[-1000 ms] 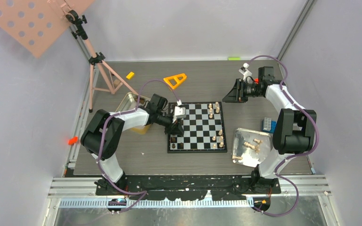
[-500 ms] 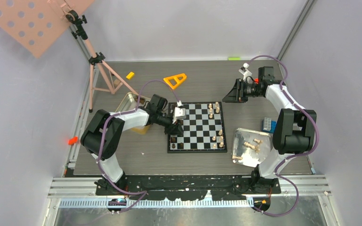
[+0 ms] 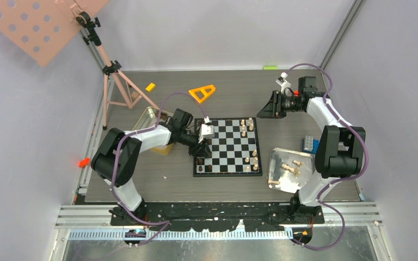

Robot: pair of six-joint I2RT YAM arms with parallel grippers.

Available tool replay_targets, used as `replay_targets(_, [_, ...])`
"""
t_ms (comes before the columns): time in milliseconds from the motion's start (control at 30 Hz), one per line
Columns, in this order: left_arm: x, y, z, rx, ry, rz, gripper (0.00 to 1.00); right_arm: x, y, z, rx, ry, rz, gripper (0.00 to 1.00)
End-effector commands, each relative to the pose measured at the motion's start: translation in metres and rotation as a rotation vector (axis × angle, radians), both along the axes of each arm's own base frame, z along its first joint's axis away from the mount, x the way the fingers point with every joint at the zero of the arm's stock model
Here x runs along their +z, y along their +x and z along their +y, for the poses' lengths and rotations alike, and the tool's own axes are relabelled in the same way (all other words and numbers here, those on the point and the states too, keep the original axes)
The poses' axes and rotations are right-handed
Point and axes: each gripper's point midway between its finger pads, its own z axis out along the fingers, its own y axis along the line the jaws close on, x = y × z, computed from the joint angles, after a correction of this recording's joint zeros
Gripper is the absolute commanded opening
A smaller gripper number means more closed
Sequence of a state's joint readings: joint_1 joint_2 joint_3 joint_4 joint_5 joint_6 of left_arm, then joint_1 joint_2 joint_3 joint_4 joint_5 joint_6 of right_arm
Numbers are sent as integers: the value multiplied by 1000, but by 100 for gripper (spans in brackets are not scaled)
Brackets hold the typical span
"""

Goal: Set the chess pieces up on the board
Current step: Place the chess piece on the chessboard, then pick up the chess piece from the storage box.

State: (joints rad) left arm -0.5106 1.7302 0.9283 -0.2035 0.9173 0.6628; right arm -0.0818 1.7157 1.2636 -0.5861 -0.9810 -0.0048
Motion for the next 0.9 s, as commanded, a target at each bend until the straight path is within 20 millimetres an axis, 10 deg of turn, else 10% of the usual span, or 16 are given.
replay_targets(0, [38, 7, -8, -25, -58, -88, 31, 14, 7, 0, 18, 7, -56, 34])
replay_targets(400, [82, 30, 14, 140, 66, -66, 34, 16, 7, 0, 20, 7, -60, 34])
replay_targets(867, [103, 89, 192, 802, 495, -10, 46, 16, 7, 1, 23, 12, -58, 34])
